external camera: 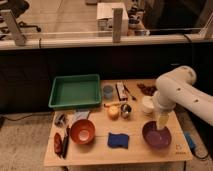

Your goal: Place sponge in tray

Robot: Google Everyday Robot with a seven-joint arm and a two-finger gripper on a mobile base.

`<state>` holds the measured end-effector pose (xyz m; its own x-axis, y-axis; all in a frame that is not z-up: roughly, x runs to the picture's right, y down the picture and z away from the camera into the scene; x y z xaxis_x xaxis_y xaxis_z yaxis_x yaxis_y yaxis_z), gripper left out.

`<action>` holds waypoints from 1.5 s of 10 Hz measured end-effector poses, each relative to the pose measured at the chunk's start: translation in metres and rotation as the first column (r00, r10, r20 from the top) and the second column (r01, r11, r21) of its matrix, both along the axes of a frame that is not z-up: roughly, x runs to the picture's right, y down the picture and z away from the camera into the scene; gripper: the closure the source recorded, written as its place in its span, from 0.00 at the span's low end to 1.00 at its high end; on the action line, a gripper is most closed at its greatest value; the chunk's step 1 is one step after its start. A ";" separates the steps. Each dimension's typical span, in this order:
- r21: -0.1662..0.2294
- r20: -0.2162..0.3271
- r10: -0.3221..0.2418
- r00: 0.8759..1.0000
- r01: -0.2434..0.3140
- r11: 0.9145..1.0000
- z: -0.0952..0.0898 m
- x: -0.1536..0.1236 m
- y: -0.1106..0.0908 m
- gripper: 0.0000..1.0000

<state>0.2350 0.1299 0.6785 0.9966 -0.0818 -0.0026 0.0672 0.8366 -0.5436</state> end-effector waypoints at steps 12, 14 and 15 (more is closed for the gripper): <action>0.009 0.153 -0.171 0.973 0.172 0.985 0.017 -0.075 0.053 0.20; 0.014 0.178 -0.193 0.965 0.193 0.981 0.023 -0.093 0.061 0.20; 0.016 0.192 -0.203 0.960 0.204 0.979 0.026 -0.100 0.067 0.20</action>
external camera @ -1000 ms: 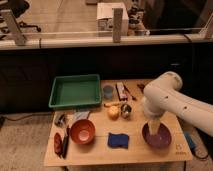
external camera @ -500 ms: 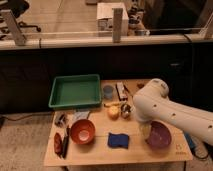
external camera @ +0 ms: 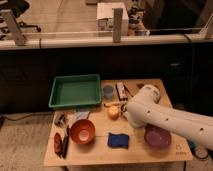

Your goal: Place sponge in tray

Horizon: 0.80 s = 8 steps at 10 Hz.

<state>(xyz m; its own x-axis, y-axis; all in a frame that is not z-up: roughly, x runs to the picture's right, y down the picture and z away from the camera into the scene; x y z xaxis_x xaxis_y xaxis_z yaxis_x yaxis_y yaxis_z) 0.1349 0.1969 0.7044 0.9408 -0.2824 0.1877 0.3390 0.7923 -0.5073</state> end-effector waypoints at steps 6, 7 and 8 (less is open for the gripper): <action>-0.009 0.084 -0.032 0.996 0.033 0.999 0.017 -0.033 0.026 0.20; -0.011 0.091 -0.029 0.995 0.030 0.999 0.019 -0.034 0.027 0.20; -0.014 0.099 -0.025 0.995 0.026 1.000 0.021 -0.034 0.030 0.20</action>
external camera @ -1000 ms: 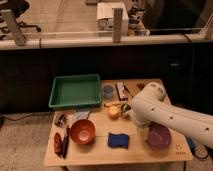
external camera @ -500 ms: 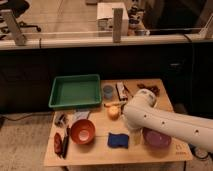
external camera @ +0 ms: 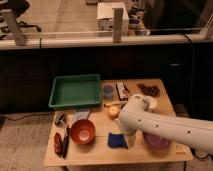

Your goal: Place sponge in tray

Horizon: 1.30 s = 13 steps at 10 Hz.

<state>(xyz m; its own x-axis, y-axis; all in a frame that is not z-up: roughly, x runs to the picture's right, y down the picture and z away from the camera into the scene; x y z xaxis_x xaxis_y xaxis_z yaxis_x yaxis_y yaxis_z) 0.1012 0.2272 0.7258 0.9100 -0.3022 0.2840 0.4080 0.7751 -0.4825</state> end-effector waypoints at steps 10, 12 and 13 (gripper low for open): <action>-0.058 0.066 0.054 0.996 -0.050 0.997 0.034 -0.013 0.026 0.20; -0.065 0.076 0.061 0.995 -0.056 0.996 0.040 -0.014 0.031 0.20; -0.067 0.082 0.062 0.995 -0.057 0.996 0.042 -0.014 0.032 0.20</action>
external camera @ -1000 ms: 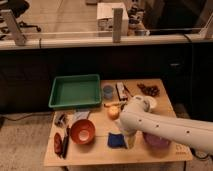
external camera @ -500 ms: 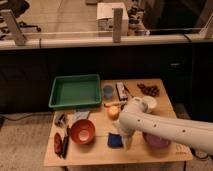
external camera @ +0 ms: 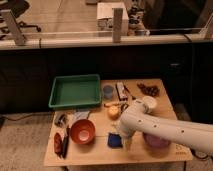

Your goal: Place sponge in tray

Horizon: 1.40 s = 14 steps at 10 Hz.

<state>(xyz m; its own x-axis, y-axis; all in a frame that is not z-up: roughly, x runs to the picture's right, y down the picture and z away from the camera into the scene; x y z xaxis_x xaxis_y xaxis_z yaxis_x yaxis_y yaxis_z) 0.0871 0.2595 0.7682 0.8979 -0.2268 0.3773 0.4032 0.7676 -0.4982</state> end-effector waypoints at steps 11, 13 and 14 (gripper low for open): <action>-0.031 0.024 -0.002 1.000 0.003 1.000 0.018 -0.008 0.023 0.26; -0.031 0.029 -0.008 1.000 0.009 0.999 0.019 -0.011 0.024 0.34; -0.030 0.032 -0.010 0.999 0.011 1.000 0.019 -0.011 0.024 0.37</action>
<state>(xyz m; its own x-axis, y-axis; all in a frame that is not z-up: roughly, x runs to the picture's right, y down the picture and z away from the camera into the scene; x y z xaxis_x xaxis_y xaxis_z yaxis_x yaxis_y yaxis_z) 0.0764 0.2840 0.7870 0.8831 -0.2242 0.4121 0.4269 0.7484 -0.5076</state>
